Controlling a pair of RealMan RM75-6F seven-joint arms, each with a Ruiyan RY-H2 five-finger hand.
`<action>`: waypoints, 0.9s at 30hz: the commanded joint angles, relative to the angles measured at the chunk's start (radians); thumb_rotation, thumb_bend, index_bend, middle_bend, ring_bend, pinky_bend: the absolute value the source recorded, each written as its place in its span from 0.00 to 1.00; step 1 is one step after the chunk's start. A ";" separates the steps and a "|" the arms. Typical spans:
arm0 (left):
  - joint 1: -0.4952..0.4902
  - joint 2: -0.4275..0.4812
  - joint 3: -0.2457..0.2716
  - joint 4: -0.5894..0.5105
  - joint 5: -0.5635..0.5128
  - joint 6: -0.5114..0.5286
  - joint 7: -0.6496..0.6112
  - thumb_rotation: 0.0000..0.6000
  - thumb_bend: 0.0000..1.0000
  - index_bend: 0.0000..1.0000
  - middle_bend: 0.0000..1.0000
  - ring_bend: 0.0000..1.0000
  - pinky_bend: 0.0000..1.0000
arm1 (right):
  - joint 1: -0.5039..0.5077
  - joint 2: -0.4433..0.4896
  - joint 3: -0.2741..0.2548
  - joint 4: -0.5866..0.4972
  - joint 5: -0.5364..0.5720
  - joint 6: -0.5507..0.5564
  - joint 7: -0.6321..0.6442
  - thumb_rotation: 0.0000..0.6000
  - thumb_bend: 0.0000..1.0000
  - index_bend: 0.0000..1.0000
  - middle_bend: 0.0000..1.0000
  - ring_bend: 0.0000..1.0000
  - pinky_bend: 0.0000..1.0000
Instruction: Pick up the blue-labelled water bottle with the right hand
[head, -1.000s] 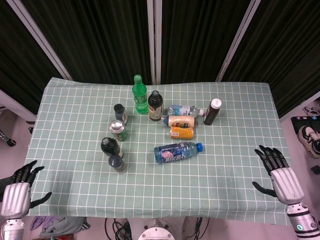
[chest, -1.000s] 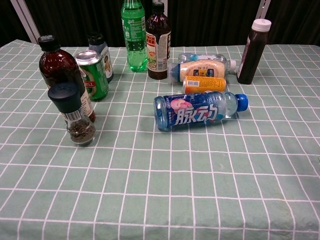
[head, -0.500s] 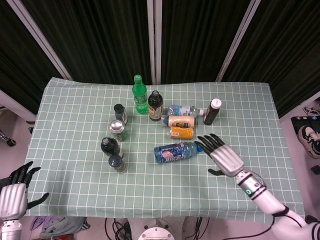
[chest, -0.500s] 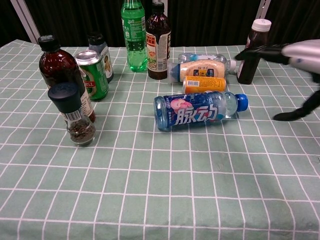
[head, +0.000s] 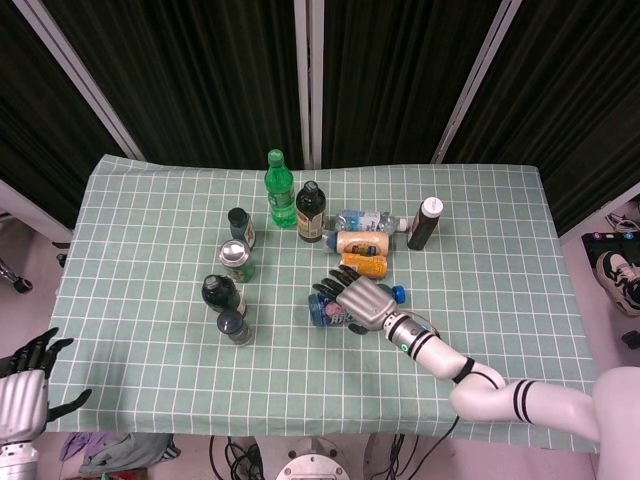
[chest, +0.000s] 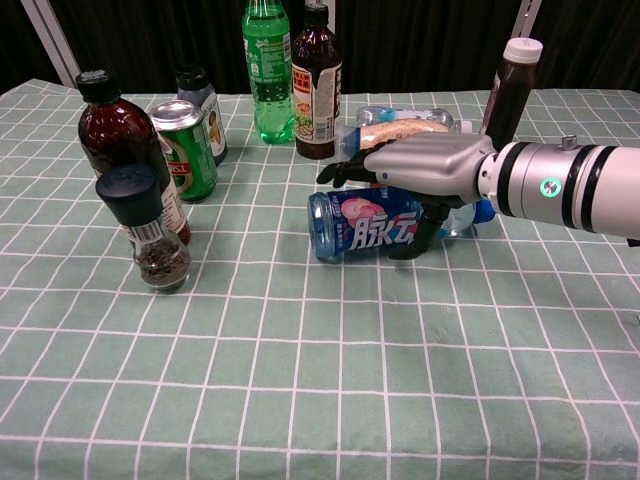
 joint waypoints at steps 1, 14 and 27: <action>0.003 -0.002 0.001 0.004 -0.001 0.001 -0.005 1.00 0.00 0.24 0.11 0.11 0.16 | 0.014 -0.031 -0.010 0.033 0.027 -0.003 -0.020 1.00 0.20 0.05 0.18 0.00 0.05; 0.018 -0.003 0.008 0.008 0.014 0.025 -0.012 1.00 0.00 0.24 0.11 0.11 0.16 | -0.062 0.025 -0.063 -0.073 -0.382 0.451 0.297 1.00 0.58 0.71 0.62 0.44 0.45; 0.022 0.005 0.008 -0.023 0.032 0.041 0.021 1.00 0.00 0.24 0.11 0.11 0.16 | -0.019 0.038 -0.036 -0.210 -0.575 0.605 0.315 1.00 0.58 0.71 0.61 0.44 0.53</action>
